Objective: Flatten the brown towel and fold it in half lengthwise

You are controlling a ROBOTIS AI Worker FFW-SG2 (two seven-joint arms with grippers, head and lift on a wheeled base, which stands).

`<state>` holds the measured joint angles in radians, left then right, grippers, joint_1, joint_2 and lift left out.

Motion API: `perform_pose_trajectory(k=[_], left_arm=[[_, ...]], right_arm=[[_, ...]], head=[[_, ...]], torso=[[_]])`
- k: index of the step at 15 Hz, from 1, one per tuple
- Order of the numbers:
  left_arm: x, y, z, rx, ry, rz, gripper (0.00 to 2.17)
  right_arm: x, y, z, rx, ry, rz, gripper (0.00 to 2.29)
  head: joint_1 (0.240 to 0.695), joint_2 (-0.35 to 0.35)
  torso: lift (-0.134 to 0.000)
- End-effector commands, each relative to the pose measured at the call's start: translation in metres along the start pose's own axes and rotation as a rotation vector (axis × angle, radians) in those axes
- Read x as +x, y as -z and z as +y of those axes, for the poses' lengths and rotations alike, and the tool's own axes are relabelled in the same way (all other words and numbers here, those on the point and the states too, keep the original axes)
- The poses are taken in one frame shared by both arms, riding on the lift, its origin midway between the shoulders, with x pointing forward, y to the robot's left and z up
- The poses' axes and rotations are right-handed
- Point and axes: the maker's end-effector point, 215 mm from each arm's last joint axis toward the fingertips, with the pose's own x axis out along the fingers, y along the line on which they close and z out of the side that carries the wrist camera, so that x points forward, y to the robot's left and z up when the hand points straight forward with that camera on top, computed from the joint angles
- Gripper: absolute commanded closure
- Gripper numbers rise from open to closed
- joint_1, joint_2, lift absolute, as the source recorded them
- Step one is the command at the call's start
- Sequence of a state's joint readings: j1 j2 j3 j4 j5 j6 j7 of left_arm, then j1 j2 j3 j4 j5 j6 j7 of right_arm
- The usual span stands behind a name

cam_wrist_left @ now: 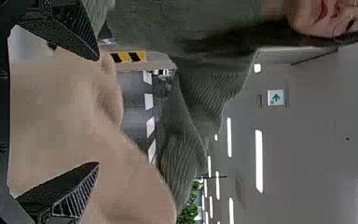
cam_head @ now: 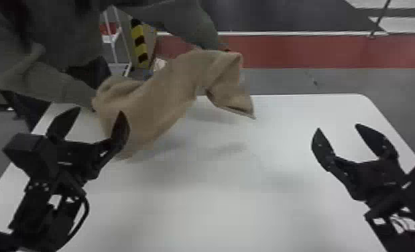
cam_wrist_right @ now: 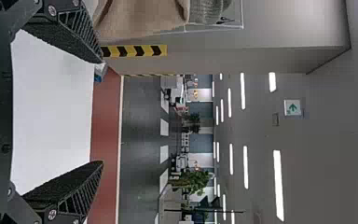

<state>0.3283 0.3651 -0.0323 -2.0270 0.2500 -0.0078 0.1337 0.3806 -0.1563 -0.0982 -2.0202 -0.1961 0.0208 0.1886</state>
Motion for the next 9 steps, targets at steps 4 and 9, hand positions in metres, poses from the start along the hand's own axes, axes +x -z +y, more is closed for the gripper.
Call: perform_pose_trajectory(k=[4,9], left_arm=[[-0.0005,0.0045,-0.0013,-0.001,0.002,0.007,0.09],[-0.0005,0.0045,-0.0013,-0.001,0.002,0.007,0.09]], right_arm=[[-0.0040,0.0054,-0.0001,0.004,0.002,0.011,0.12],[-0.0048,0.0096,-0.0013,0.001,0.004,0.021,0.12]], head=[[0.695,0.018],[0.695,0.015]], torso=[[-0.128],[-0.128]])
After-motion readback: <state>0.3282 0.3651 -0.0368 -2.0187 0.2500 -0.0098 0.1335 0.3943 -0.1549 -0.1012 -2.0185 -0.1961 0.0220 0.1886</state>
